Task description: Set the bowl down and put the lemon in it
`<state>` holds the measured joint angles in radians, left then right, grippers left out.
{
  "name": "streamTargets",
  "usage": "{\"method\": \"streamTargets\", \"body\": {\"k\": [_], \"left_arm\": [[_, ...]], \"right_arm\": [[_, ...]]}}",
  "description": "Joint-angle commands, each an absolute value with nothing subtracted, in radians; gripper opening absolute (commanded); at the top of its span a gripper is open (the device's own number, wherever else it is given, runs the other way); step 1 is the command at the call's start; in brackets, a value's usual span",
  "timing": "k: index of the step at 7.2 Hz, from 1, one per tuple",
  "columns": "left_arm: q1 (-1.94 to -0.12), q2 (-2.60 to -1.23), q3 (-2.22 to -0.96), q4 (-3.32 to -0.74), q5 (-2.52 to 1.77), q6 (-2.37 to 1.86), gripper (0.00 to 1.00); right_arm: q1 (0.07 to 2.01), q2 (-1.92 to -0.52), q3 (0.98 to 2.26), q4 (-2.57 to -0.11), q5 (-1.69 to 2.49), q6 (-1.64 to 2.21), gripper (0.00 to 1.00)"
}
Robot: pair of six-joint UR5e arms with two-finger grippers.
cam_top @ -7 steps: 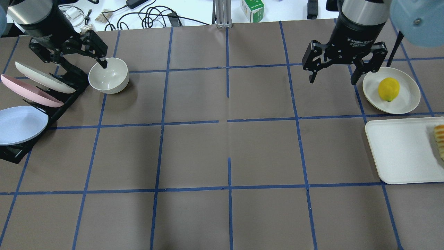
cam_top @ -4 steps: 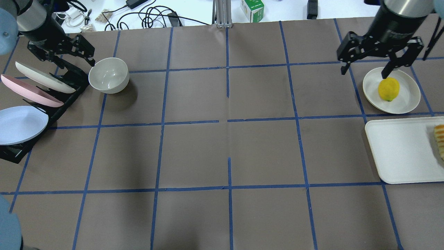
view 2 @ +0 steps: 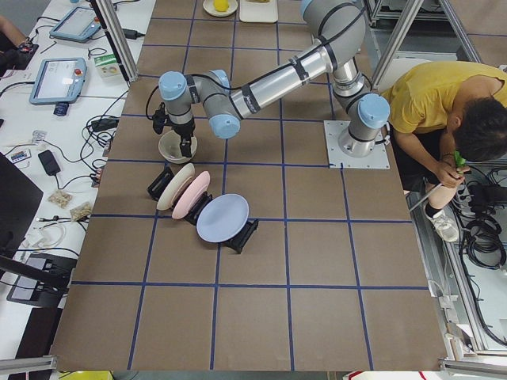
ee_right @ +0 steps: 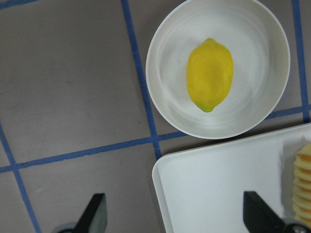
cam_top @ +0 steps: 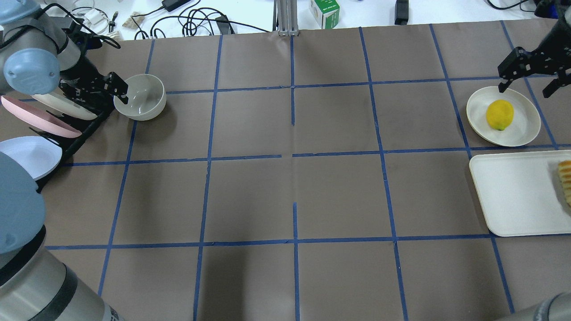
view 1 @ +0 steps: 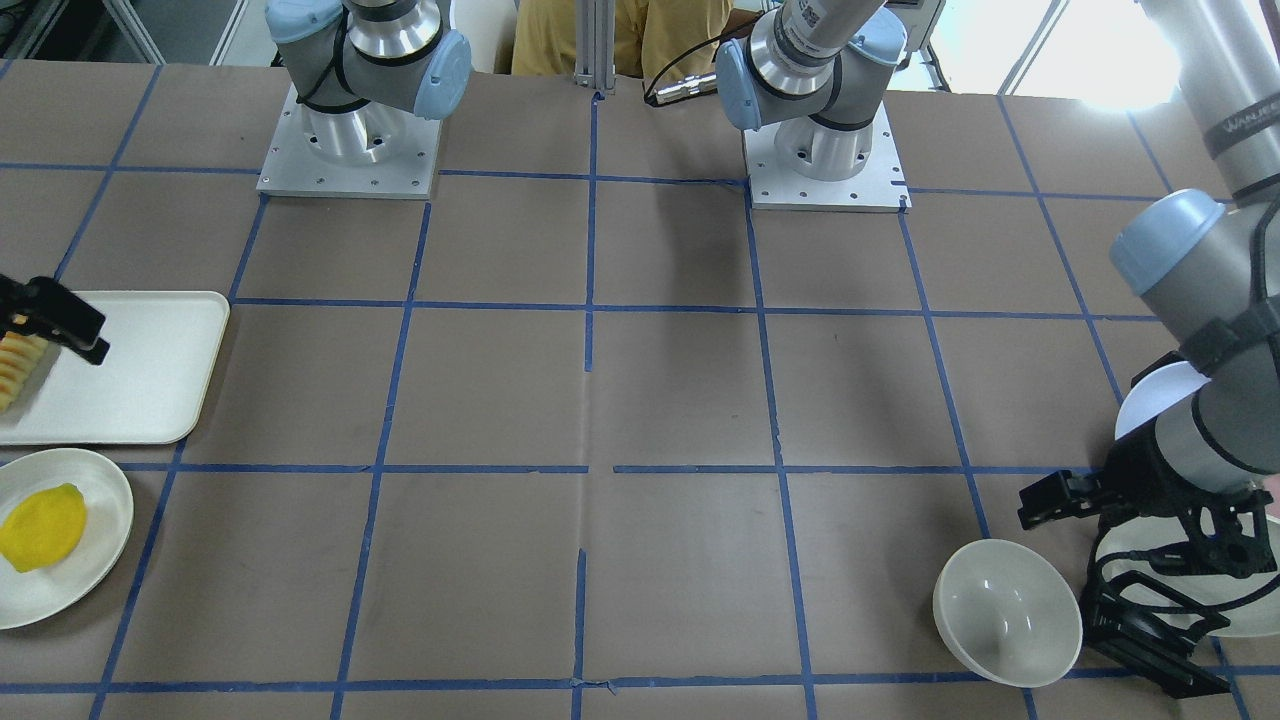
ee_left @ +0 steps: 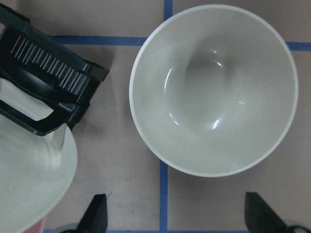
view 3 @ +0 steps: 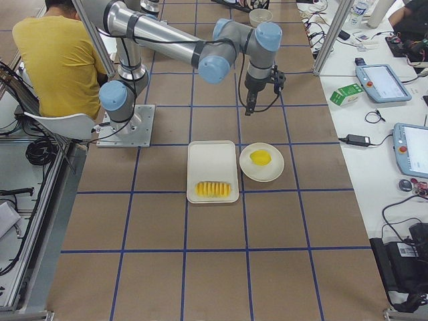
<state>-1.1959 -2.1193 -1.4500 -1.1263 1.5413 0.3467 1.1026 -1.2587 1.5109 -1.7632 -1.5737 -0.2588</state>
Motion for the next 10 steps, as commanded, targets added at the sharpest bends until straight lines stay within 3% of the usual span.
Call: {"method": "streamTargets", "body": {"k": [1,5,7,8,9,10], "left_arm": [[-1.195,-2.184,-1.413,-1.046,1.537,0.354,1.00],[-1.210,-2.240,-1.387,-1.042,1.526,0.336,0.97],[-1.216,-2.246,-1.387,-1.042,1.526,0.334,0.84],[-1.216,-2.255,-1.387,-1.029,1.526,0.344,0.67],[-1.216,-2.260,-1.387,-1.011,1.526,0.353,0.45],[-1.216,-2.258,-1.385,-1.009,1.528,0.351,0.40]], "right_arm": [[1.065,-1.094,1.514,-1.954,-1.566,-0.269,1.00],[1.065,-0.996,1.505,-2.006,-1.574,-0.279,1.00],[1.065,-0.974,1.509,-2.036,-1.575,-0.285,1.00],[1.065,-0.957,1.505,-2.034,-1.566,-0.290,1.00],[1.065,-0.957,1.505,-2.063,-1.566,-0.291,0.75],[1.065,-0.957,1.502,-2.074,-1.566,-0.293,0.29]]}}
